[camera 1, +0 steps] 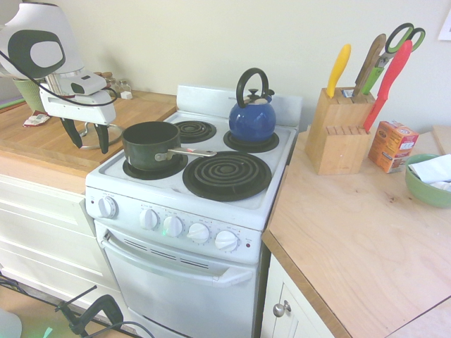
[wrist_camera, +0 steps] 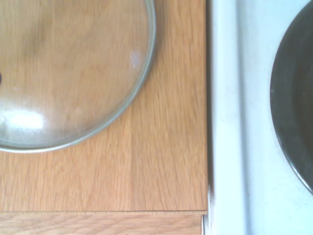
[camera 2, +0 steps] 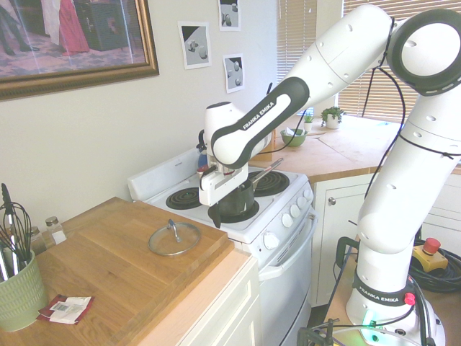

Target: Cover the lid of the pot

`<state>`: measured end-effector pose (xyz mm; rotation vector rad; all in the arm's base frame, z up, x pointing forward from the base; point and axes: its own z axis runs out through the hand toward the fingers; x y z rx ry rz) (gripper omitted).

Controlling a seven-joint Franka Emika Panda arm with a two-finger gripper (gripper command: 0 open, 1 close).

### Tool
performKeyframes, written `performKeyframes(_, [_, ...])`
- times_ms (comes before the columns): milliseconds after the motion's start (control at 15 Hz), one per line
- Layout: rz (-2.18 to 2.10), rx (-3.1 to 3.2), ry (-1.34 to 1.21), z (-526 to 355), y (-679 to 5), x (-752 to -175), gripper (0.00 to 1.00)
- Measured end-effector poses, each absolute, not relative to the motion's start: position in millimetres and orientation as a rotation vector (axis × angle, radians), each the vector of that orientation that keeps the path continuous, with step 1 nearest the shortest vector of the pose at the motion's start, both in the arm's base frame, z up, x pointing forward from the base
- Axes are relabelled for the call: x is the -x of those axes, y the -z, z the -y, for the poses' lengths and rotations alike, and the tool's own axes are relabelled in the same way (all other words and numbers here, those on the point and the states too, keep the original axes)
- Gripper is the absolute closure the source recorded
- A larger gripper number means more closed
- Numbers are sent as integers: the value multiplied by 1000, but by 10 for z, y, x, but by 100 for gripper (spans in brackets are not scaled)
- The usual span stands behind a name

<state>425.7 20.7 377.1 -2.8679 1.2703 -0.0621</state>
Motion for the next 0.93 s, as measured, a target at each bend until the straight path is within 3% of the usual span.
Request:
performKeyframes(400, [-1460, 2762, 176, -396, -4028, -4435, 0])
performKeyframes(933, [-1676, 2561, 176, -1033, -4371, -5224, 0])
